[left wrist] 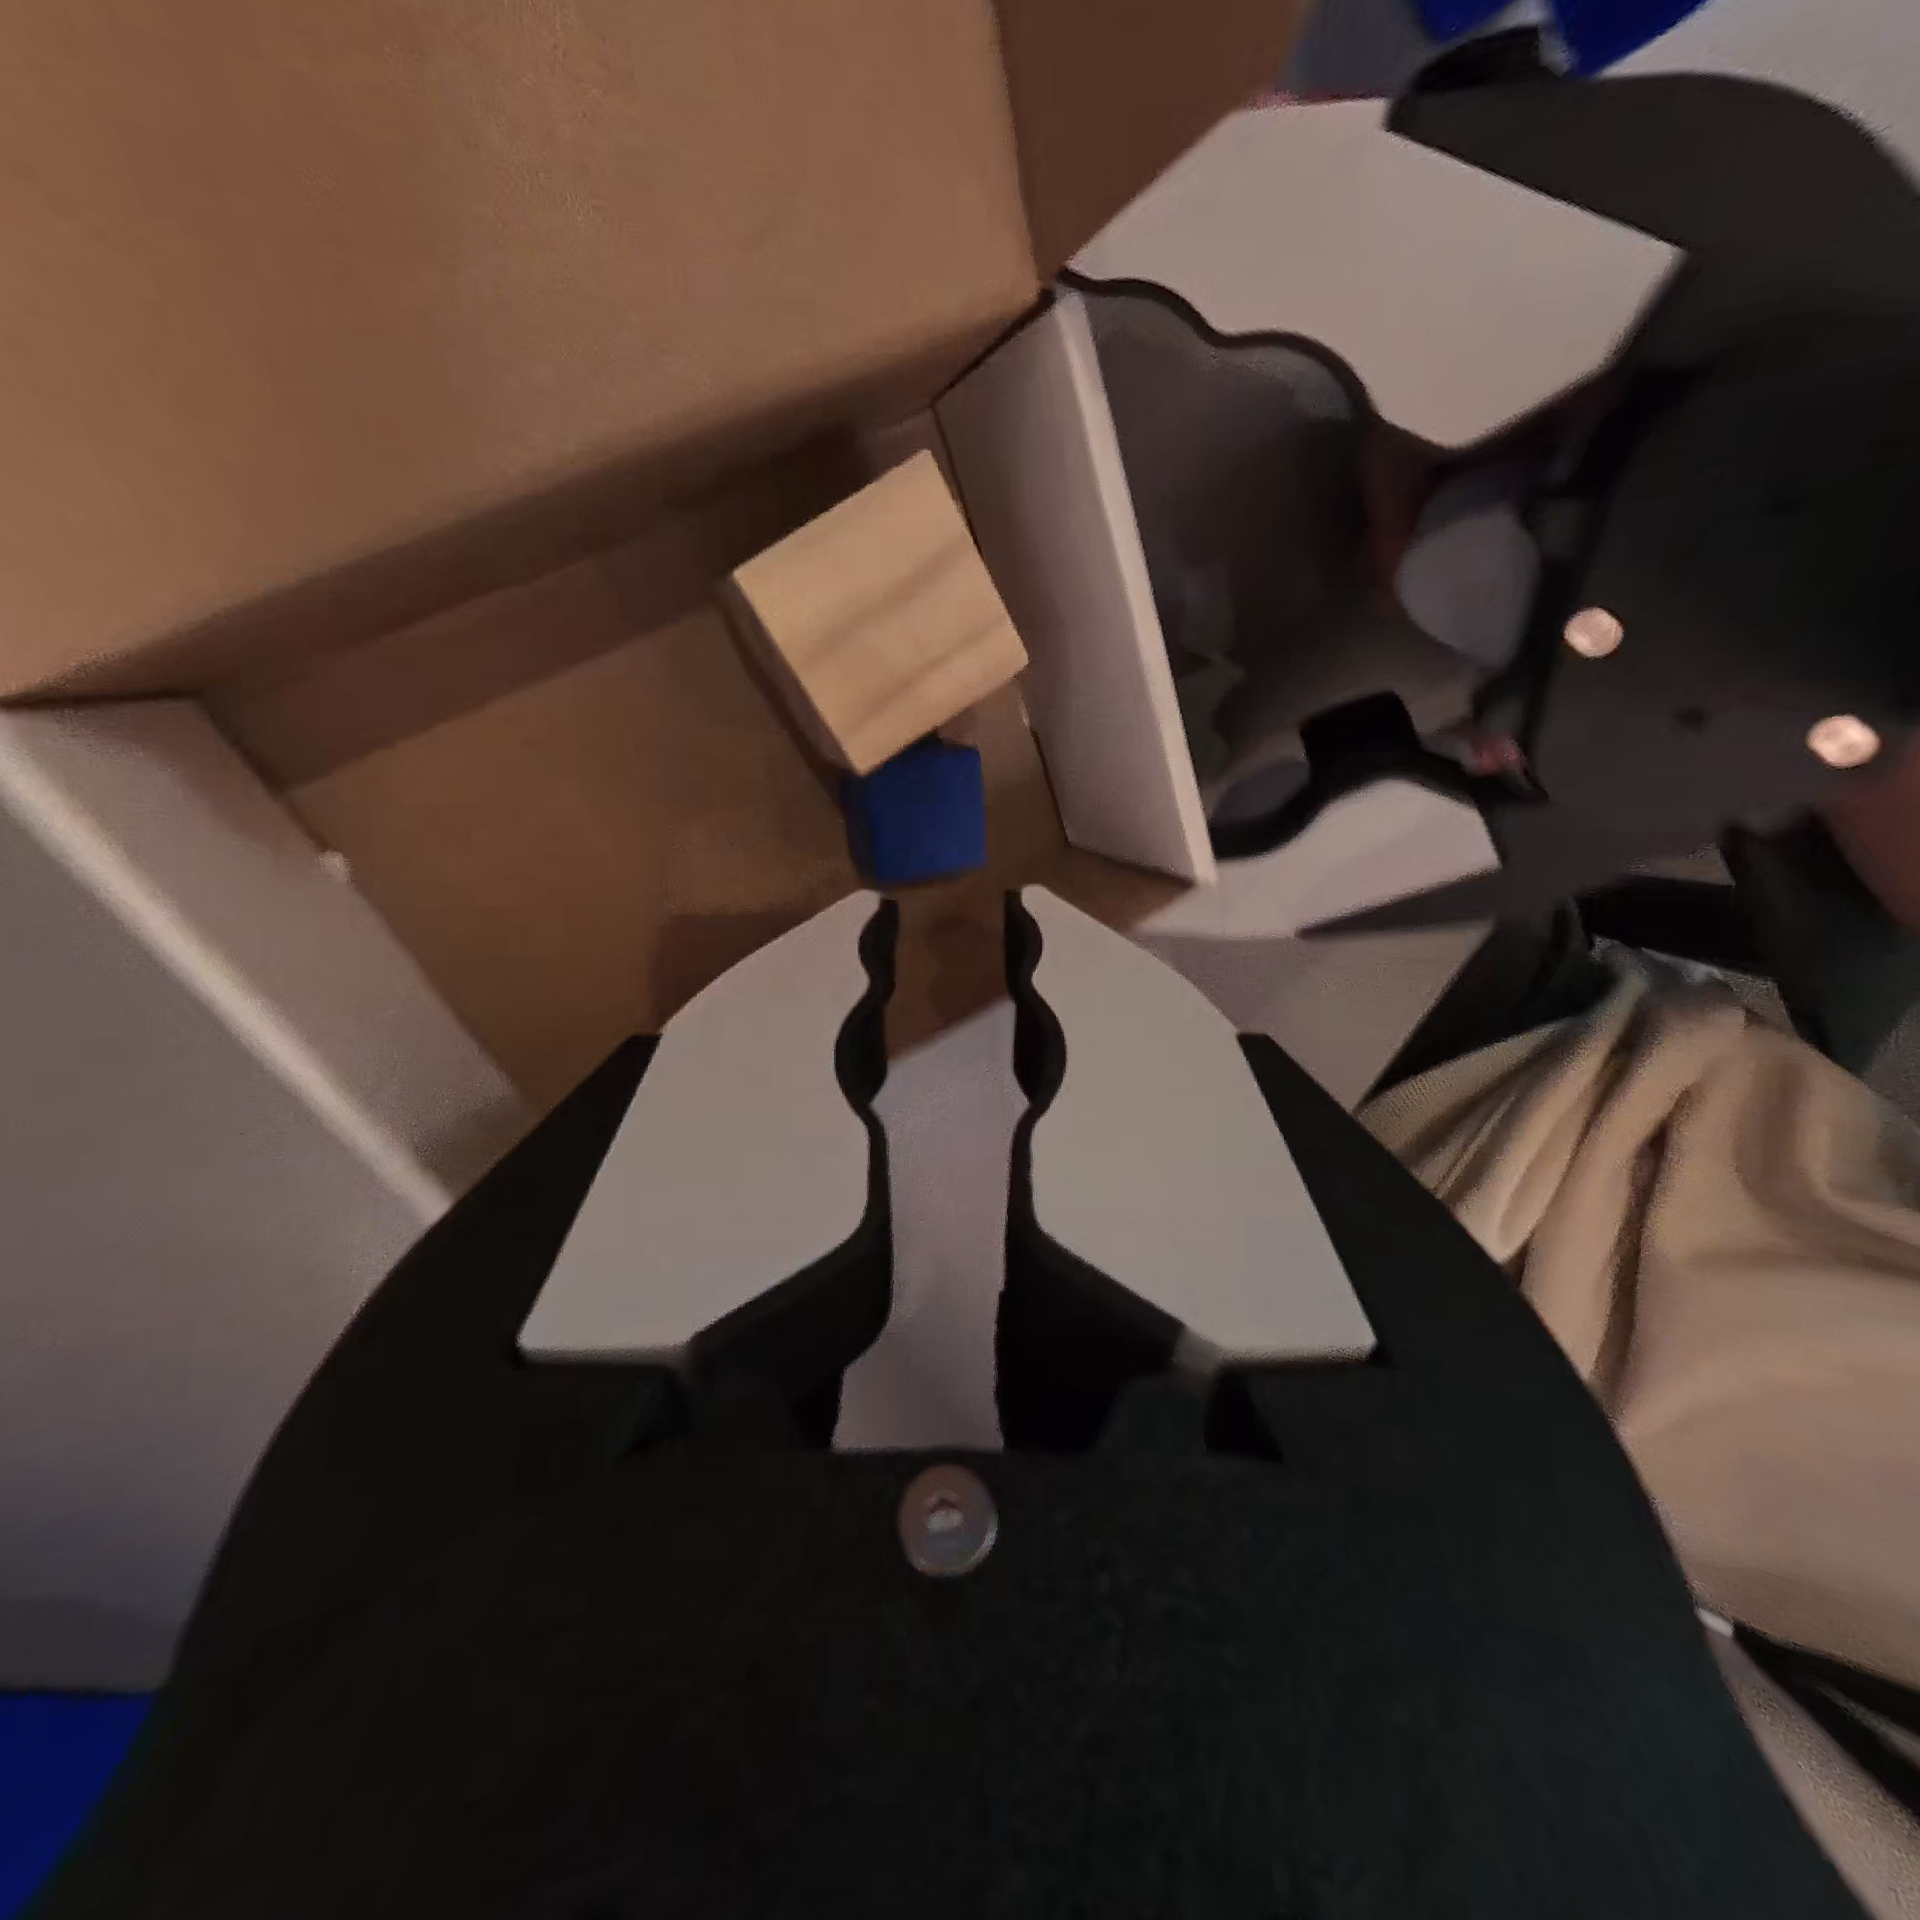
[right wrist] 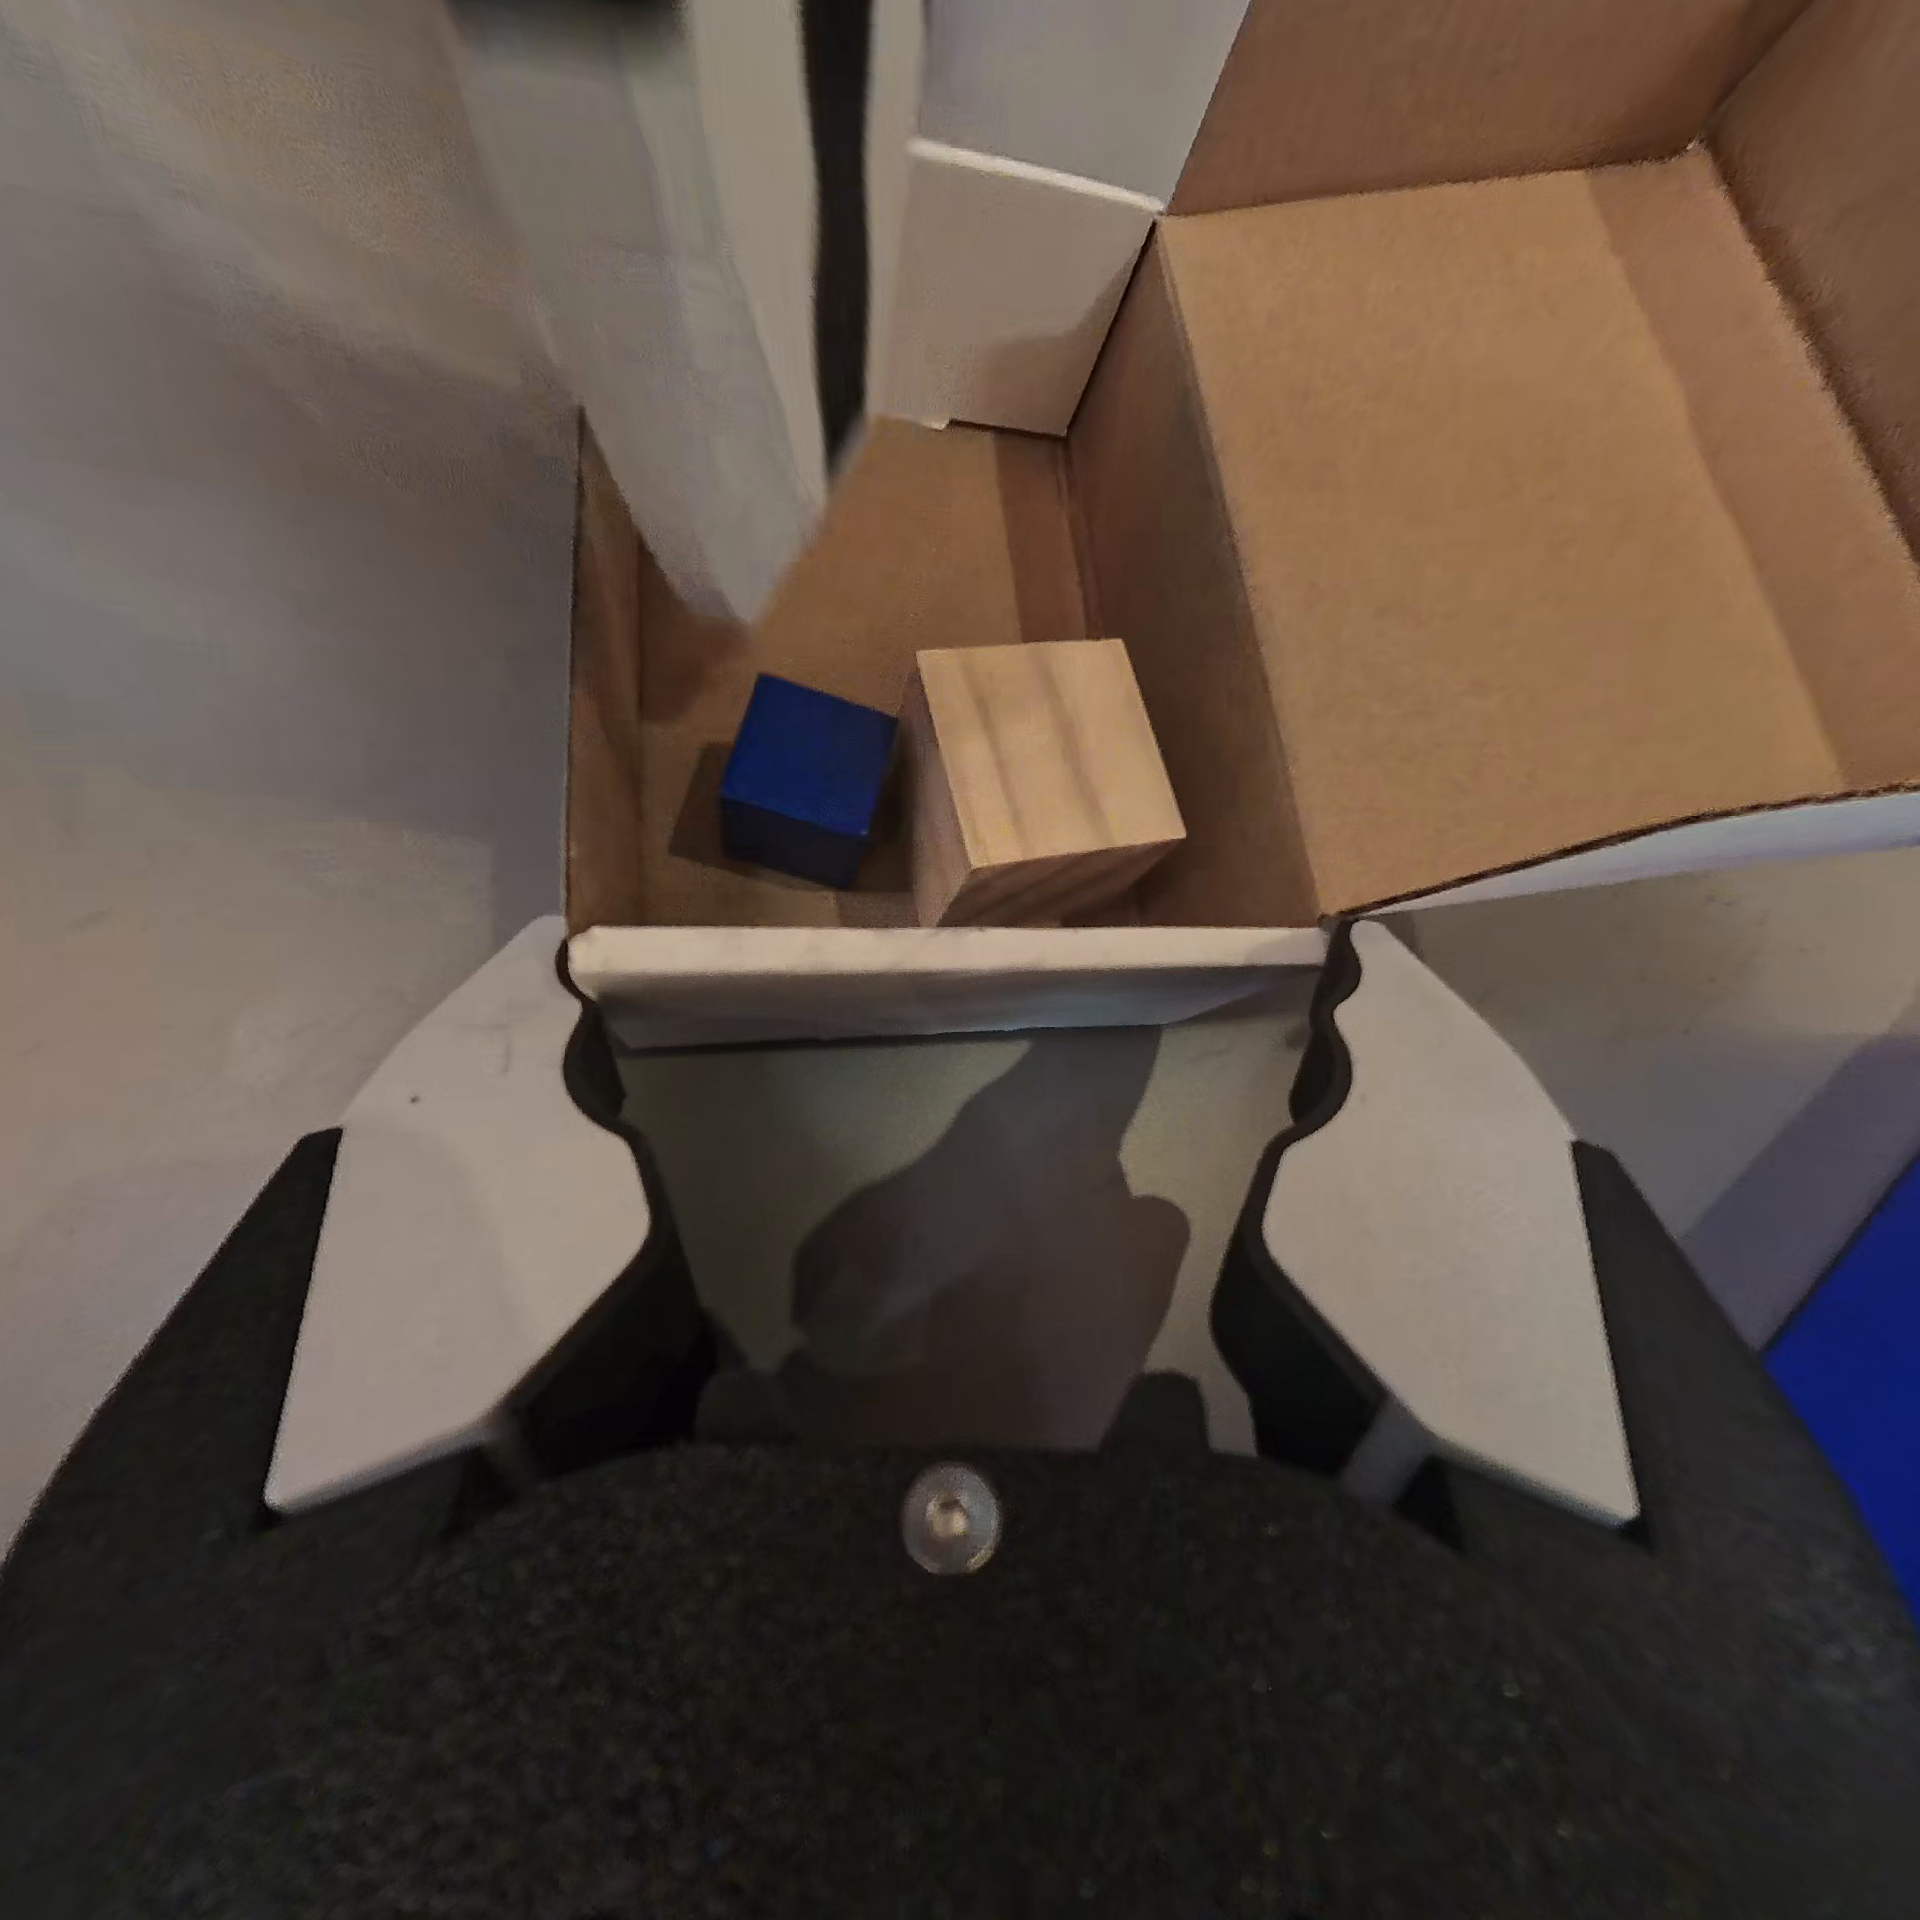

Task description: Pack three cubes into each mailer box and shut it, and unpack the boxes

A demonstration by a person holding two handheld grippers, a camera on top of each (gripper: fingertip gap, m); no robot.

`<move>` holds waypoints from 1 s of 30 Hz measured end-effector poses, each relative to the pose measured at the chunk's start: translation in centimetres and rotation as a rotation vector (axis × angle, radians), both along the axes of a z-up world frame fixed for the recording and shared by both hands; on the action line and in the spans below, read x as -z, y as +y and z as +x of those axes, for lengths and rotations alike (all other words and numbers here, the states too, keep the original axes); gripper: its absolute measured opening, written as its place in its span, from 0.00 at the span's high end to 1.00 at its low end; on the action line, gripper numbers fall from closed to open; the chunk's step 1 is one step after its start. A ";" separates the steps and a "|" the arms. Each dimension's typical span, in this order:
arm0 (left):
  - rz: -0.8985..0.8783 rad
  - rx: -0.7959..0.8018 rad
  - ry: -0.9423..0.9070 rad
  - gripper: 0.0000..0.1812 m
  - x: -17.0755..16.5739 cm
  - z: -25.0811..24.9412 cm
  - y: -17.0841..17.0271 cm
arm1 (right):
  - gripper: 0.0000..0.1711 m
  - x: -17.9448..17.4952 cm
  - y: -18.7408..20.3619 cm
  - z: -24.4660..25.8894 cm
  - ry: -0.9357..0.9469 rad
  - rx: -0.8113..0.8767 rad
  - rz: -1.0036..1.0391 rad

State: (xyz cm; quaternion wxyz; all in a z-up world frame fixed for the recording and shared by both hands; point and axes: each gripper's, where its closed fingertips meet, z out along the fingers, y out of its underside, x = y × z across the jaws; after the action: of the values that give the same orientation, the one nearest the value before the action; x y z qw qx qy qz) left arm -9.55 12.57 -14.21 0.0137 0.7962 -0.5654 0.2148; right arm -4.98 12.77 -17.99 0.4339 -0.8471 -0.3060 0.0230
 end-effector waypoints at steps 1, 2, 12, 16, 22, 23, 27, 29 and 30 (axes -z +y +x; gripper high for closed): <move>-0.001 0.007 -0.043 0.89 -1.3 -0.8 0.1 | 0.26 0.0 0.0 0.0 0.000 0.000 0.000; -0.009 0.014 -0.087 0.89 -2.6 -1.9 0.2 | 0.26 0.0 0.0 0.0 0.000 0.000 0.000; 0.584 0.064 -0.335 0.85 -12.3 -20.0 9.7 | 0.26 0.0 -0.1 0.0 0.002 0.000 -0.002; 0.551 0.195 -0.388 0.78 -10.6 -23.5 10.6 | 0.26 0.0 -0.1 0.0 0.003 0.000 -0.002; 0.529 0.255 -0.139 0.78 -2.8 -25.6 14.7 | 0.26 0.0 -0.2 0.0 0.001 0.001 -0.001; 0.560 0.303 -0.114 0.81 -1.8 -25.4 15.0 | 0.26 0.0 -0.2 0.0 0.002 0.001 -0.002; 0.609 0.443 -0.012 0.80 1.3 -25.1 15.7 | 0.26 0.0 -0.2 0.0 0.006 0.001 -0.003; 0.620 0.465 0.051 0.78 2.4 -25.4 16.7 | 0.26 0.0 -0.1 0.0 0.008 0.004 -0.005; 0.623 0.472 0.067 0.78 2.8 -25.4 17.2 | 0.26 0.0 0.0 0.0 0.009 0.006 -0.006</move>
State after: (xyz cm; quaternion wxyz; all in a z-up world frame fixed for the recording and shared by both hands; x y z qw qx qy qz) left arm -34.99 29.75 -17.02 -0.1610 0.6170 -0.7703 -0.0021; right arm -4.95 12.74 -18.03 0.4330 -0.8490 -0.3017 0.0263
